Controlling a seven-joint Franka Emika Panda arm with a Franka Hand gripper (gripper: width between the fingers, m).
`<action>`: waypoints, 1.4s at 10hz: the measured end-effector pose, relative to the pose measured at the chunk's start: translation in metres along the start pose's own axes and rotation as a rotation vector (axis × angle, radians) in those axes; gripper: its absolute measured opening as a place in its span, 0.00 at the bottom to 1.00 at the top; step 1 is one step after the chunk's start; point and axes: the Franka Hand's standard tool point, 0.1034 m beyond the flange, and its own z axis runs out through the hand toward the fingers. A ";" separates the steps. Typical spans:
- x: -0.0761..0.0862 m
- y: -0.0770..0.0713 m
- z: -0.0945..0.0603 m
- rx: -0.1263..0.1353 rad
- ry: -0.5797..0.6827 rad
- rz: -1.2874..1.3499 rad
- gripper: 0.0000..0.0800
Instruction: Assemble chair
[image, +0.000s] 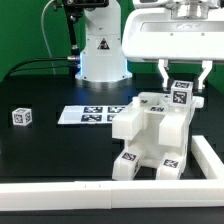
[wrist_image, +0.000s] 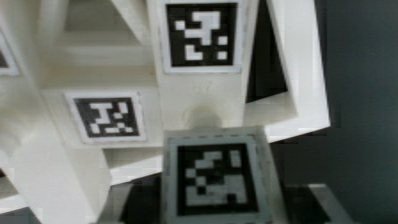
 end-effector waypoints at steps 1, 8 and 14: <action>0.000 0.000 0.000 0.000 0.000 0.000 0.36; 0.047 0.058 -0.009 -0.004 0.017 -0.143 0.36; 0.052 0.119 0.006 -0.050 0.009 -0.046 0.36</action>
Offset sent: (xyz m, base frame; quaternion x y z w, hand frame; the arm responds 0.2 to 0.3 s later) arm 0.0000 0.0000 0.0000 0.0000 0.0000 0.0000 1.0000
